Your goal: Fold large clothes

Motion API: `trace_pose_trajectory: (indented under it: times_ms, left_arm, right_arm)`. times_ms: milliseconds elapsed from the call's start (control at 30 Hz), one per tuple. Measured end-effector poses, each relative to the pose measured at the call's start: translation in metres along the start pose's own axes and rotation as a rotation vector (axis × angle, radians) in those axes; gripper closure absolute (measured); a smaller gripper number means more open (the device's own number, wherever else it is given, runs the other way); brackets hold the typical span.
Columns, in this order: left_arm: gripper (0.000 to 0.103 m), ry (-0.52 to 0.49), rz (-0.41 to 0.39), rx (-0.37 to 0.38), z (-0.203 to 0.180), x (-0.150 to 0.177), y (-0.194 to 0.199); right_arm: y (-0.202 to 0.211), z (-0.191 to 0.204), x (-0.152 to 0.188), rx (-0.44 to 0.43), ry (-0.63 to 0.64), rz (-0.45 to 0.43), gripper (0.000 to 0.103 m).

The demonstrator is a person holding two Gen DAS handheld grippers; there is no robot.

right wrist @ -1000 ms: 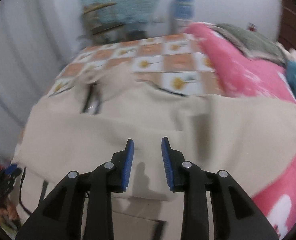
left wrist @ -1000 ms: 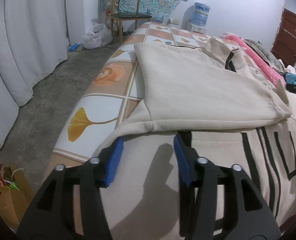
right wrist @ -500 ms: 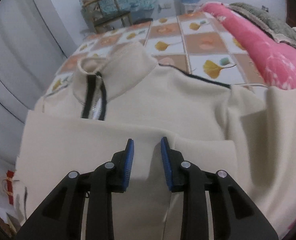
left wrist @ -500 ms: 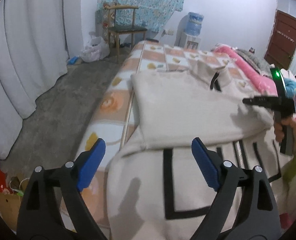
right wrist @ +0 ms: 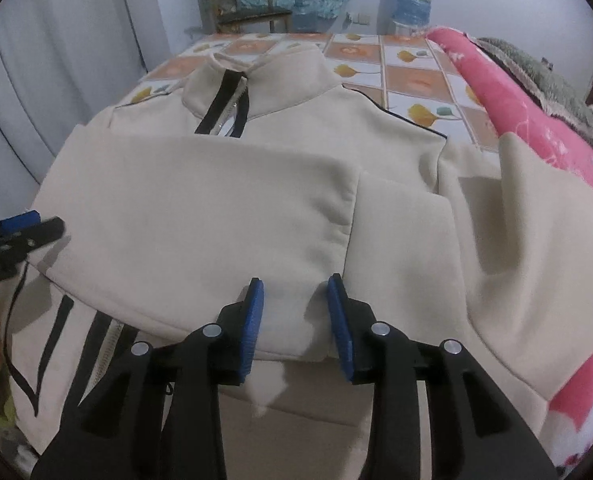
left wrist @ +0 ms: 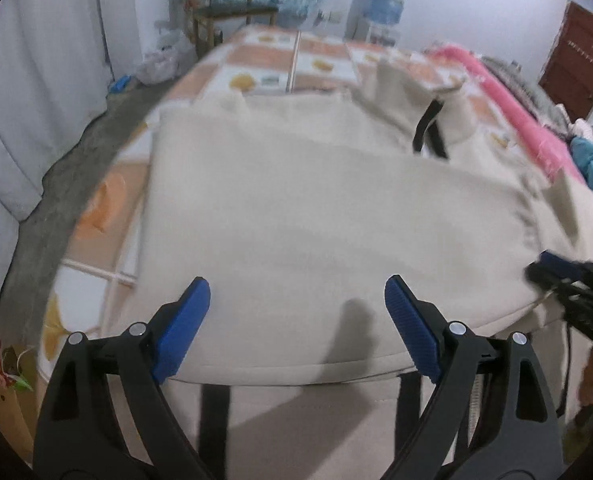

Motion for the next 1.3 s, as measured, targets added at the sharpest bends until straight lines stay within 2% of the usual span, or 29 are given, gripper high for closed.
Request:
trace_pose_trajectory:
  times_ms: [133, 200, 233, 300, 400, 467, 500, 600, 700, 800, 1000, 1300]
  left_arm:
    - [0.017, -0.022, -0.019, -0.025, 0.001, 0.009, -0.001]
    - [0.017, -0.036, -0.024, -0.038, -0.001, 0.011, -0.002]
    - [0.015, -0.05, -0.025, -0.047, -0.002, 0.013, -0.003]
    - [0.009, -0.084, -0.015, -0.066, -0.007, 0.014, -0.006]
    - [0.008, -0.09, -0.025, -0.074, -0.009, 0.015, -0.006]
    - [0.008, -0.093, -0.031, -0.076, -0.009, 0.015, -0.006]
    - [0.008, -0.093, -0.038, -0.077, -0.01, 0.016, -0.005]
    - [0.008, -0.096, -0.052, -0.079, -0.01, 0.017, -0.005]
    - [0.008, -0.095, -0.053, -0.081, -0.01, 0.017, -0.005]
    - [0.008, -0.093, -0.05, -0.083, -0.01, 0.017, -0.005]
    - [0.008, -0.093, -0.032, -0.085, -0.011, 0.016, -0.005]
    - [0.008, -0.079, 0.026, -0.093, -0.012, 0.011, -0.008]
  right_arm:
    - [0.016, 0.009, 0.0, -0.018, 0.012, -0.064, 0.053]
    - [0.006, 0.013, 0.007, -0.015, 0.021, -0.042, 0.048]
    - [-0.001, 0.014, 0.01, 0.0, 0.026, -0.021, 0.047]
    - [-0.002, 0.021, 0.013, 0.056, 0.067, -0.035, 0.047]
    - [0.006, 0.025, 0.009, 0.087, 0.061, -0.032, 0.046]
    - [0.014, 0.024, 0.008, 0.084, 0.043, -0.057, 0.041]
    - [0.016, 0.023, 0.009, 0.085, 0.035, -0.069, 0.033]
    - [0.004, 0.019, 0.016, 0.102, 0.014, -0.037, 0.03]
    - [-0.001, 0.015, 0.02, 0.129, -0.001, -0.057, 0.019]
    - [-0.003, 0.01, 0.02, 0.118, -0.04, -0.041, 0.015]
    - [-0.004, 0.009, 0.02, 0.159, -0.054, -0.034, 0.007]
    - [-0.004, 0.01, 0.022, 0.176, -0.067, -0.038, 0.007]
Point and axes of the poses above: each gripper's, at about its wrist camera, not at the fingertips, and y roughly against the way its jaws point, z to its left, x to its underside, the point moved 3 cm from there along -y, roughly the way its jaws point, and after that the axes turned 4 degrees about y, right-handed, at the moved point
